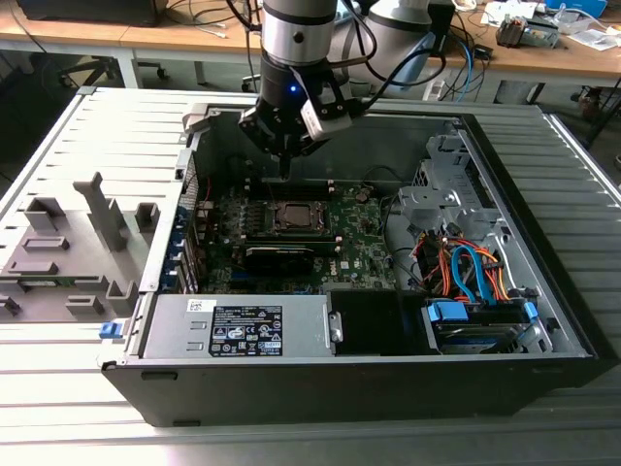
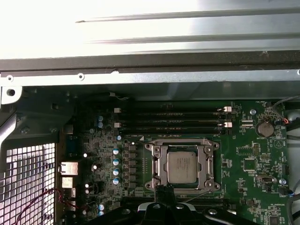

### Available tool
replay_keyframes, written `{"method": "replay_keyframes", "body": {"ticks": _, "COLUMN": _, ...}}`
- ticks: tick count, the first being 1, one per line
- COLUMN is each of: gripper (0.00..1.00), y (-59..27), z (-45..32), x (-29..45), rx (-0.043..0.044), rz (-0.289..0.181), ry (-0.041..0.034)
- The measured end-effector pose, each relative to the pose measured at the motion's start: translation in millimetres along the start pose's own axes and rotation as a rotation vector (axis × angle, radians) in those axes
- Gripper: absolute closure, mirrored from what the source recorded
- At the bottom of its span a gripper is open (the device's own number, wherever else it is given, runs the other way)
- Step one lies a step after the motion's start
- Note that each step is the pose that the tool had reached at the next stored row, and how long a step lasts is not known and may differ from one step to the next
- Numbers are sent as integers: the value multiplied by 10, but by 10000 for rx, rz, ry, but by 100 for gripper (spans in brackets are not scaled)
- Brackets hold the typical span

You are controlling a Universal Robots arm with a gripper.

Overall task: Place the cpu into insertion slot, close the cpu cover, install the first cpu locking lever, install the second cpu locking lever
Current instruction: 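Install the first cpu locking lever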

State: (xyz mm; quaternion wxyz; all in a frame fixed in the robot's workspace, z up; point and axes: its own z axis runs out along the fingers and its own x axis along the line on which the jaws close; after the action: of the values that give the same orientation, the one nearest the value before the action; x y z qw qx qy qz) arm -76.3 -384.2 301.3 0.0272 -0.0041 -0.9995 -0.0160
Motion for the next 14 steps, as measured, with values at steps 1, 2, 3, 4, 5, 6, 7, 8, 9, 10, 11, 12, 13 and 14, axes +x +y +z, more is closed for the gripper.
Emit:
{"method": "replay_keyframes", "body": {"ticks": 1, "gripper": 89, "y": 0, "z": 8, "x": 12, "rx": 1, "rz": 0, "ry": 0}}
{"method": "replay_keyframes", "body": {"ticks": 2, "gripper": 89, "y": 0, "z": 8, "x": 12, "rx": 0, "rz": 0, "ry": 0}}
{"method": "replay_keyframes", "body": {"ticks": 3, "gripper": 89, "y": -1, "z": 8, "x": 13, "rx": 1, "rz": 0, "ry": 0}}
{"method": "replay_keyframes", "body": {"ticks": 4, "gripper": 89, "y": 0, "z": 8, "x": 13, "rx": 1, "rz": 0, "ry": 0}}
{"method": "replay_keyframes", "body": {"ticks": 5, "gripper": 89, "y": 0, "z": 9, "x": 14, "rx": 0, "rz": 0, "ry": 0}}
{"method": "replay_keyframes", "body": {"ticks": 6, "gripper": 89, "y": -2, "z": 33, "x": 45, "rx": 0, "rz": 0, "ry": 0}}
{"method": "replay_keyframes", "body": {"ticks": 7, "gripper": 89, "y": 0, "z": 46, "x": 63, "rx": -1, "rz": 1, "ry": -1}}
{"method": "replay_keyframes", "body": {"ticks": 8, "gripper": 89, "y": 0, "z": 46, "x": 64, "rx": 1, "rz": 1, "ry": 0}}
{"method": "replay_keyframes", "body": {"ticks": 9, "gripper": 89, "y": 1, "z": 46, "x": 66, "rx": 1, "rz": 1, "ry": 0}}
{"method": "replay_keyframes", "body": {"ticks": 10, "gripper": 89, "y": 1, "z": 46, "x": 69, "rx": 1, "rz": 2, "ry": 0}}
{"method": "replay_keyframes", "body": {"ticks": 11, "gripper": 89, "y": 1, "z": 46, "x": 70, "rx": 1, "rz": 0, "ry": 0}}
{"method": "replay_keyframes", "body": {"ticks": 12, "gripper": 89, "y": 1, "z": 47, "x": 70, "rx": 1, "rz": -1, "ry": 0}}
{"method": "replay_keyframes", "body": {"ticks": 13, "gripper": 89, "y": 2, "z": 47, "x": 71, "rx": 1, "rz": 0, "ry": 0}}
{"method": "replay_keyframes", "body": {"ticks": 14, "gripper": 89, "y": 4, "z": 47, "x": 73, "rx": 1, "rz": 1, "ry": 0}}
